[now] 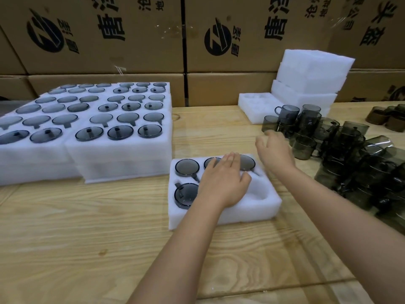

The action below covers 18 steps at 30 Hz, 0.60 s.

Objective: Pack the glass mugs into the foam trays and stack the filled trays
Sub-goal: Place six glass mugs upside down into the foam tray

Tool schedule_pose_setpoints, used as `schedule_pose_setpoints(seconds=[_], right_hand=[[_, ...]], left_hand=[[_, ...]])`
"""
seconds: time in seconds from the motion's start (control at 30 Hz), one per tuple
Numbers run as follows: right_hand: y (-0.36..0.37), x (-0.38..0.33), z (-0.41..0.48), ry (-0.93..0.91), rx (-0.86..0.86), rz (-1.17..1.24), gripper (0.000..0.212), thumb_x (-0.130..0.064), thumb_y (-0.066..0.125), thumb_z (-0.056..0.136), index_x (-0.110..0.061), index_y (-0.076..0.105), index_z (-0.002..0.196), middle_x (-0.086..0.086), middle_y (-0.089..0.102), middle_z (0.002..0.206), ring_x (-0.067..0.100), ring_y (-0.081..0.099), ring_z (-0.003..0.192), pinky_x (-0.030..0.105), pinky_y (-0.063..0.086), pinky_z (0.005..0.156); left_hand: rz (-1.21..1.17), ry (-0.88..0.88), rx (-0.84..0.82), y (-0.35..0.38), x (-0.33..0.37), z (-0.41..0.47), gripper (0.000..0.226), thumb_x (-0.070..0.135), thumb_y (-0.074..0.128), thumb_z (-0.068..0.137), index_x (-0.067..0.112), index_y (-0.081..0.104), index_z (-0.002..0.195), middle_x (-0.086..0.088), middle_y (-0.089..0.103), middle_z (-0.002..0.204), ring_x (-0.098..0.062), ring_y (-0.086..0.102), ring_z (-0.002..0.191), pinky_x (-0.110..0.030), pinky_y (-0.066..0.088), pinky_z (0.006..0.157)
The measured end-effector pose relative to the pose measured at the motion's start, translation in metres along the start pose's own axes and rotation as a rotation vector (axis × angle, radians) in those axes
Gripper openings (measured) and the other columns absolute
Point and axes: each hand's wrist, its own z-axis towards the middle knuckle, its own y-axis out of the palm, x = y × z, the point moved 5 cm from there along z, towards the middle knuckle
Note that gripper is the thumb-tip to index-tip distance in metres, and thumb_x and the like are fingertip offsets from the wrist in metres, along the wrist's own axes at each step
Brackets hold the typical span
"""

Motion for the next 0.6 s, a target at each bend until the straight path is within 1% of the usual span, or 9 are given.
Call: schedule_pose_setpoints(seconds=[0.07,0.17,0.27,0.33,0.4,0.43,0.5,0.53,0.6], right_hand=[[-0.019,0.026,0.012,0.118,0.058,-0.146,0.043,-0.028,0.043,0.093,-0.006,0.041,0.130,0.017,0.037,0.133,0.041,0.049,0.114,0.043,0.039,0.087],[-0.031,0.059,0.026,0.275,-0.078,-0.294,0.050,-0.026,0.048,0.092,-0.002,0.033,0.133,0.019,0.034,0.138,0.042,0.045,0.120,0.045,0.040,0.090],[-0.033,0.075,0.031,0.301,-0.159,-0.341,0.045,-0.025,0.048,0.093,-0.002,0.039,0.130,0.021,0.042,0.134,0.041,0.046,0.118,0.045,0.042,0.090],[-0.033,0.075,0.031,0.245,-0.150,-0.348,0.033,-0.022,0.047,0.093,-0.001,0.049,0.118,0.022,0.048,0.125,0.041,0.049,0.112,0.042,0.043,0.084],[-0.034,0.071,0.025,0.202,-0.131,-0.351,0.021,-0.024,0.050,0.091,-0.004,0.054,0.098,0.022,0.055,0.114,0.040,0.053,0.103,0.038,0.043,0.076],[-0.034,0.068,0.020,0.181,-0.124,-0.353,0.021,-0.027,0.052,0.091,-0.007,0.054,0.087,0.021,0.058,0.108,0.039,0.055,0.100,0.037,0.043,0.074],[-0.037,0.060,0.009,0.125,-0.109,-0.373,0.033,-0.037,0.056,0.089,-0.013,0.047,0.068,0.018,0.062,0.099,0.037,0.058,0.096,0.035,0.044,0.073],[-0.038,0.056,0.002,0.093,-0.103,-0.391,0.039,-0.042,0.056,0.089,-0.016,0.046,0.063,0.016,0.064,0.095,0.035,0.059,0.093,0.034,0.043,0.072],[-0.039,0.048,-0.012,0.033,-0.082,-0.446,0.043,-0.052,0.054,0.087,-0.017,0.054,0.063,0.011,0.066,0.085,0.031,0.059,0.088,0.033,0.039,0.071]], left_hand=[[-0.028,0.008,0.013,-0.002,0.000,0.000,0.058,0.033,0.022,0.100,0.010,0.011,0.152,-0.002,0.010,0.161,-0.010,0.005,0.147,-0.034,0.001,0.119],[-0.084,0.013,0.023,-0.005,0.001,0.000,0.054,0.029,0.021,0.101,0.009,0.015,0.151,-0.003,0.014,0.160,-0.011,0.009,0.147,-0.034,0.004,0.119],[-0.118,0.009,0.031,-0.007,0.001,-0.001,0.052,0.026,0.020,0.102,0.010,0.018,0.151,-0.002,0.017,0.159,-0.011,0.011,0.146,-0.034,0.005,0.119],[-0.133,0.001,0.042,-0.008,0.001,-0.001,0.051,0.026,0.020,0.102,0.010,0.020,0.151,-0.002,0.020,0.159,-0.012,0.014,0.145,-0.033,0.006,0.119],[-0.142,-0.002,0.052,-0.009,0.001,-0.002,0.050,0.026,0.021,0.103,0.010,0.023,0.150,-0.002,0.023,0.158,-0.014,0.017,0.144,-0.033,0.008,0.118],[-0.148,-0.003,0.058,-0.010,0.002,-0.003,0.049,0.026,0.021,0.103,0.010,0.024,0.149,-0.003,0.025,0.157,-0.014,0.018,0.144,-0.032,0.008,0.118],[-0.174,-0.014,0.072,-0.012,0.003,-0.004,0.048,0.025,0.022,0.103,0.011,0.026,0.149,-0.002,0.029,0.155,-0.016,0.022,0.142,-0.031,0.011,0.115],[-0.192,-0.025,0.075,-0.014,0.003,-0.005,0.048,0.025,0.023,0.103,0.011,0.027,0.148,-0.002,0.031,0.154,-0.018,0.024,0.140,-0.031,0.013,0.112],[-0.232,-0.044,0.081,-0.016,0.003,-0.006,0.046,0.026,0.024,0.103,0.012,0.031,0.146,-0.004,0.039,0.149,-0.022,0.031,0.135,-0.032,0.020,0.107]])
